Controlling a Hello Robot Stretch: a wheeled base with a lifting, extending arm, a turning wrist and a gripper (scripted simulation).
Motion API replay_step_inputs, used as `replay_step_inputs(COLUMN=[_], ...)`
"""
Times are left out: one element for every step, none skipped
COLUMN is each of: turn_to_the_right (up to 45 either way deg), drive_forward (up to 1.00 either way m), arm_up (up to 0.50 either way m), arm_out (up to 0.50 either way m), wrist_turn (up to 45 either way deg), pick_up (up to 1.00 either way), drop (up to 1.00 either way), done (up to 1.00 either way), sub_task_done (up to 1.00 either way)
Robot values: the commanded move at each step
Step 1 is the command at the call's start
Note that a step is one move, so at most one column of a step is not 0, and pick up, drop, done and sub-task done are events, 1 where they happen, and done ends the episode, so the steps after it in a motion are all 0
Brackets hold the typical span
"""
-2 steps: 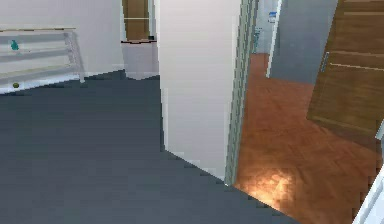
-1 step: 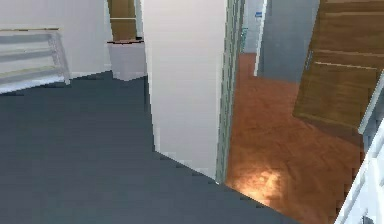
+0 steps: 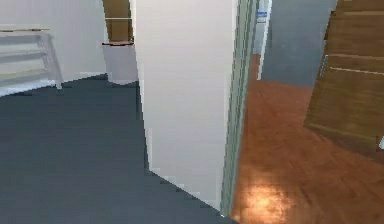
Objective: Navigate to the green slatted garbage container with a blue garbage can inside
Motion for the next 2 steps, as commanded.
replay_step_inputs(turn_to_the_right=[18.0, 0.0], drive_forward=[0.00, 0.90], arm_up=[0.00, 0.00], arm_out=[0.00, 0.00], wrist_turn=[0.0, 0.0], pick_up=[0.00, 0.00], drop=[0.00, 0.00], done=[0.00, 0.00], sub_task_done=[0.00, 0.00])
